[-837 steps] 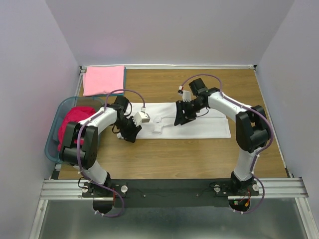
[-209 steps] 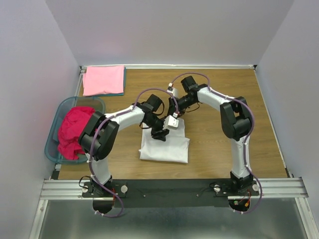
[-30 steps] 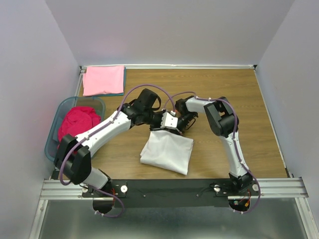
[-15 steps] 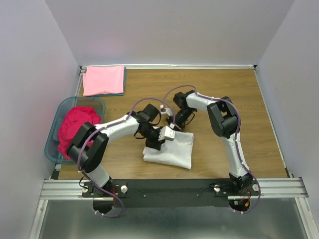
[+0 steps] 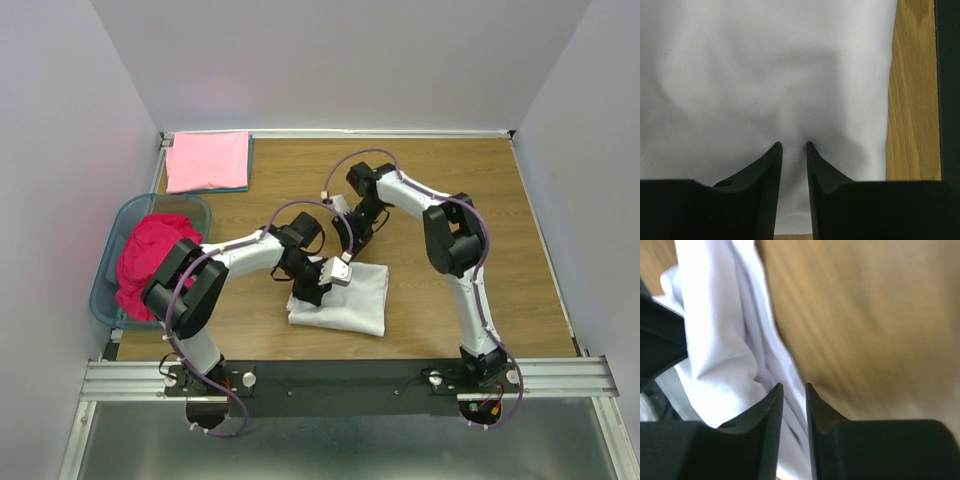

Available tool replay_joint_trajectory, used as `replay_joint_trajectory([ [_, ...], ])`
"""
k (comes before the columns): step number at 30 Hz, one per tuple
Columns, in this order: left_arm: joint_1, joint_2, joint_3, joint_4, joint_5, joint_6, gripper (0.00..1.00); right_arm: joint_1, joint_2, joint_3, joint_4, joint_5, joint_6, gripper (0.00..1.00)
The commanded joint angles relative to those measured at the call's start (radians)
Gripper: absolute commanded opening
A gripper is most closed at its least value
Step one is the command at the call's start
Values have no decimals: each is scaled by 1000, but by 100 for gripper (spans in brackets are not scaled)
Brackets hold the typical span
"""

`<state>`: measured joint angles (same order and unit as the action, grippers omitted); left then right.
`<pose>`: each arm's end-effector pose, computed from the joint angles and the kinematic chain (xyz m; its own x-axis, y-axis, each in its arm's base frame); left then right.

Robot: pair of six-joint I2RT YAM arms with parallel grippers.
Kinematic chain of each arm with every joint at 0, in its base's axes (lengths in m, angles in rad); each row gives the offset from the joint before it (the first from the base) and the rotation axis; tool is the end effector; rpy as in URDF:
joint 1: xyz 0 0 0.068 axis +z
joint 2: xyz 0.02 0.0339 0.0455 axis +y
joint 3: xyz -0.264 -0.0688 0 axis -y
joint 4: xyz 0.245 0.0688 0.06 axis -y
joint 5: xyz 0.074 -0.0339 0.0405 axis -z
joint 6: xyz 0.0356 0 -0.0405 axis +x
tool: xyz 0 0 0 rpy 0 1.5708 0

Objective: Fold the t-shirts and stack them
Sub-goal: Fold the tshirt

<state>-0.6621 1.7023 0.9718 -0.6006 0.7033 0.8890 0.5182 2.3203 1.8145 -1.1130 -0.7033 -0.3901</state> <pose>0.2234 -0.2033 0.1582 -0.0247 0.7701 -0.6374 0.9667 -0.1441 -0.2116 0.3694 0.2371 0.1395 -0.6691 -0.7154 -0.2013 -0.6544 0.4389 0.6157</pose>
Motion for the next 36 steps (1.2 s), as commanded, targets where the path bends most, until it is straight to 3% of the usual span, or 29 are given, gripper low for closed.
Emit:
replay_joint_trajectory([
  [1, 4, -49, -4, -21, 24, 25, 38, -63, -45, 120, -18, 90, 16, 36],
  [2, 12, -59, 5, -28, 33, 19, 40, -78, -48, 140, -25, 90, 17, 41],
  [6, 84, -112, 86, -79, 131, -31, 46, -164, -78, 189, -91, 50, 0, 41],
  [10, 199, -109, 182, -102, 167, -76, 48, -211, -157, 71, -125, -11, -23, 44],
  [12, 263, -86, 209, -96, 162, -91, 49, -216, -209, -12, -119, -30, -50, 49],
  [16, 318, -15, 251, -94, 140, -99, 50, -216, -263, -110, -64, -50, -40, 53],
  [24, 338, 112, 312, -82, 134, -124, 52, -215, -274, -253, 27, -53, -33, 51],
  [36, 338, 201, 332, -146, 171, -55, 51, -196, -288, -320, 33, -62, -69, 52],
])
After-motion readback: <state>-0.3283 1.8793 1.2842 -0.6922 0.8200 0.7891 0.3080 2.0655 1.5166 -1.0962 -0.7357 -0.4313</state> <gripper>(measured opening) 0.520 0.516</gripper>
